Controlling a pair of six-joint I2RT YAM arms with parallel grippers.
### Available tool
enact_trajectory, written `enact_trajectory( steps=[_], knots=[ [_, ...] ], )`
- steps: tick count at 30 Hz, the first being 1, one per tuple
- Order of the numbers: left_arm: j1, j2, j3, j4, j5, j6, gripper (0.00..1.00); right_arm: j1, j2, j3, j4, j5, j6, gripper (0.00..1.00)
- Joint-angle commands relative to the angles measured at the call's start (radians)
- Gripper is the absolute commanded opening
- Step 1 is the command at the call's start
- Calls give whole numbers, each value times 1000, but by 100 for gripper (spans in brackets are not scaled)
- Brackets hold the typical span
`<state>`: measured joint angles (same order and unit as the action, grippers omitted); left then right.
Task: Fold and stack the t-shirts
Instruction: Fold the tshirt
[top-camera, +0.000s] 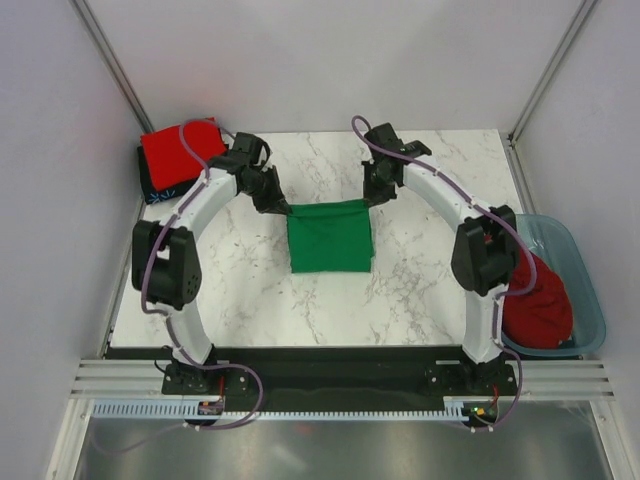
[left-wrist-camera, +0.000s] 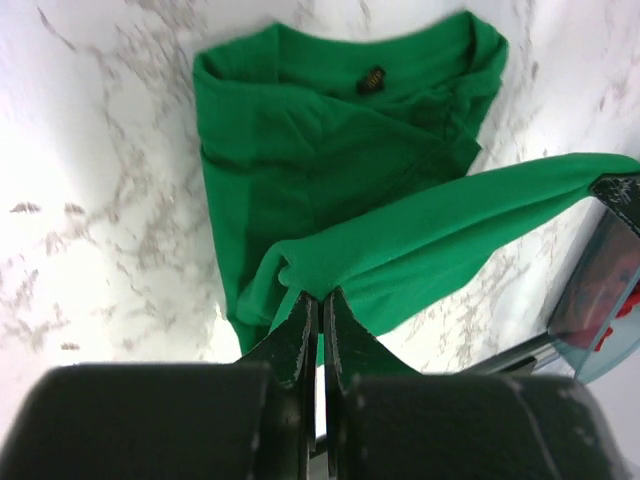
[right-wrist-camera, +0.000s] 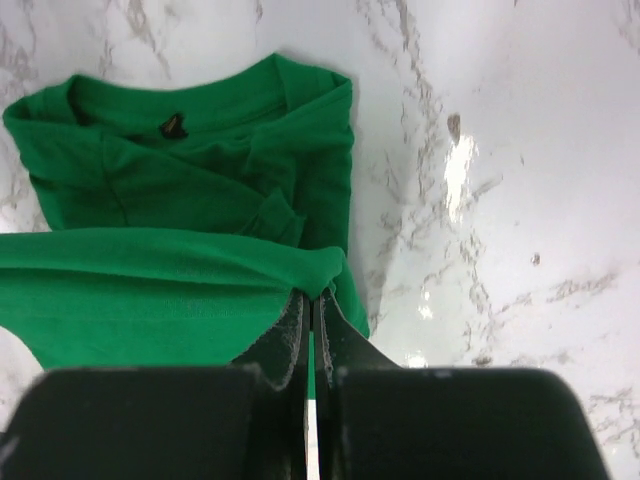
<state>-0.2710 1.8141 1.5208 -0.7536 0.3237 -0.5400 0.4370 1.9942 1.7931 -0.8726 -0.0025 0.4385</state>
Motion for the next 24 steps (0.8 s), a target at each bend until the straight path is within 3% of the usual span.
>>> enact_trajectory(
  steps=[1, 4, 5, 7, 9, 10, 13, 17, 22, 24],
  knots=[
    [49, 130, 111, -29, 15, 55, 3, -44, 132, 193, -31, 7, -34, 0],
    [84, 270, 228, -49, 52, 46, 9, -60, 288, 422, -58, -34, -40, 0],
    [91, 302, 302, -68, 60, 45, 11, -64, 326, 486, -66, -86, -41, 5],
    [111, 399, 389, -104, 72, 44, 30, -78, 406, 630, -68, -137, -46, 35],
    [119, 448, 528, -189, 77, 55, 44, -84, 402, 654, -57, -195, -52, 77],
    [119, 458, 562, -214, 69, 58, 46, -84, 381, 638, -40, -198, -61, 83],
    [115, 398, 563, -234, 8, 58, 59, -86, 221, 350, 53, -206, -83, 86],
    [79, 219, 455, -234, -122, 69, 60, -83, -50, -5, 208, -266, -54, 85],
    [-34, 90, 316, -196, -146, 55, 42, -61, -198, -325, 429, -454, 38, 80],
    [-123, 22, 145, -92, -125, -6, 34, -58, -199, -397, 499, -510, 89, 63]
  ],
)
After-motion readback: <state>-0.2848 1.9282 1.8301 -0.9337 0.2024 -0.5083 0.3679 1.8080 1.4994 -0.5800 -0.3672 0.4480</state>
